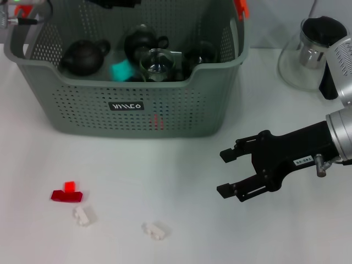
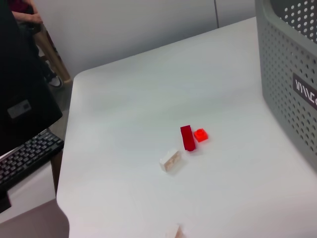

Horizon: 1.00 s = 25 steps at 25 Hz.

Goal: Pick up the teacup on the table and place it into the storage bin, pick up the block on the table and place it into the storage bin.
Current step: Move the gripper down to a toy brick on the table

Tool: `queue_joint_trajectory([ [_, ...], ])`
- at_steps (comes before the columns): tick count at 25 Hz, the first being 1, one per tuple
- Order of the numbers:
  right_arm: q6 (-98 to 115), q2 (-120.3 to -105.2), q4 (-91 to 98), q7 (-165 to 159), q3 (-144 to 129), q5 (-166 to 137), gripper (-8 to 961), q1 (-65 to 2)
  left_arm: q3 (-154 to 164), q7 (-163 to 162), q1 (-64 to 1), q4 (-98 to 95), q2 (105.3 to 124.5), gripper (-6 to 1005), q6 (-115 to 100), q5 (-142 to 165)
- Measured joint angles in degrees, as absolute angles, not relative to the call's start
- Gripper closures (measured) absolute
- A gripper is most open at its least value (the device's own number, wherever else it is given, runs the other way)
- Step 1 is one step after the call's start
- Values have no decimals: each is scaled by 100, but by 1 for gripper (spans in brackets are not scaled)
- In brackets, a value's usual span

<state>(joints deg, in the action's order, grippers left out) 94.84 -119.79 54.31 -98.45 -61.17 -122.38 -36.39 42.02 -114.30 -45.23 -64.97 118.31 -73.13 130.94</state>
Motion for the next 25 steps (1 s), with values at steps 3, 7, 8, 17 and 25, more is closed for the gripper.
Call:
queue_joint_trajectory([
  [3,9480,-11985,5431,-9844,-6114,-12236,87,-3639,4202,-11444,-4432,-6947,11857,313,-7630,13081],
  [7,9468,-11996,5431,-9845,-6110,-12234,87,-3638,4195,-11562,-4296,-7594,11861,166,-8435,13018],
  [8,9461,-11997,5431,-9847,-6109,-12233,87,-3638,4194,-11567,-4268,-7690,11866,133,-8638,12989],
  [17,9360,-11997,5310,-9894,-6080,-12223,88,-3638,5014,-11528,-3277,-9454,12380,36,-10303,13074],
  [25,9236,-11997,5220,-9880,-6067,-12223,88,-3664,6349,-11973,-2755,-9779,12466,37,-10366,13543],
])
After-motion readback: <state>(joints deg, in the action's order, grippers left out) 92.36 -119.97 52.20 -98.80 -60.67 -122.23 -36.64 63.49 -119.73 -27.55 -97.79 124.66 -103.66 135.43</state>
